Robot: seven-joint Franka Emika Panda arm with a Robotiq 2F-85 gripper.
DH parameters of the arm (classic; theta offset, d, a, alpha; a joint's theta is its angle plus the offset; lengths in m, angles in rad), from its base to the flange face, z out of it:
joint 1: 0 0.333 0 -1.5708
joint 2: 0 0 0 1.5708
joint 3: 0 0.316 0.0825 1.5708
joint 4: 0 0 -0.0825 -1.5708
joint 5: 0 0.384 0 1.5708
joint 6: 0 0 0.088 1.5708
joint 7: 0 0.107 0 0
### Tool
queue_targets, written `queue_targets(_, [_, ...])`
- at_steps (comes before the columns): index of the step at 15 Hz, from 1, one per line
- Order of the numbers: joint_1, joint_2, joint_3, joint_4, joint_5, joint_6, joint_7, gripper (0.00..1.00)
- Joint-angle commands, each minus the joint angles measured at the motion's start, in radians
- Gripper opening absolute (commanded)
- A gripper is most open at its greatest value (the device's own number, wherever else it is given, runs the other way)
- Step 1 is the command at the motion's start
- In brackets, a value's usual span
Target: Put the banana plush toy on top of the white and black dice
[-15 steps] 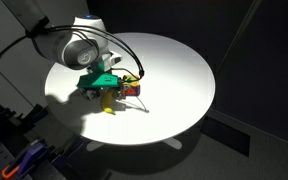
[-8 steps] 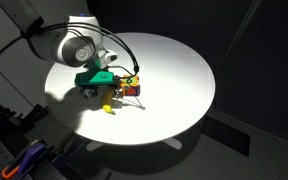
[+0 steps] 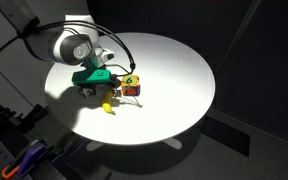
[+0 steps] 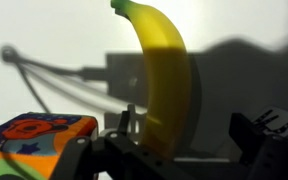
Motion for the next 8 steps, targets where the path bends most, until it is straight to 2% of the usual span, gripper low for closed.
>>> queue_targets(1, [0.029, -0.018, -0.023, -0.024, -0.039, 0.012, 0.053, 1.0])
queue_targets(8, [-0.029, -0.032, 0.012, -0.031, -0.022, 0.008, 0.012, 1.0])
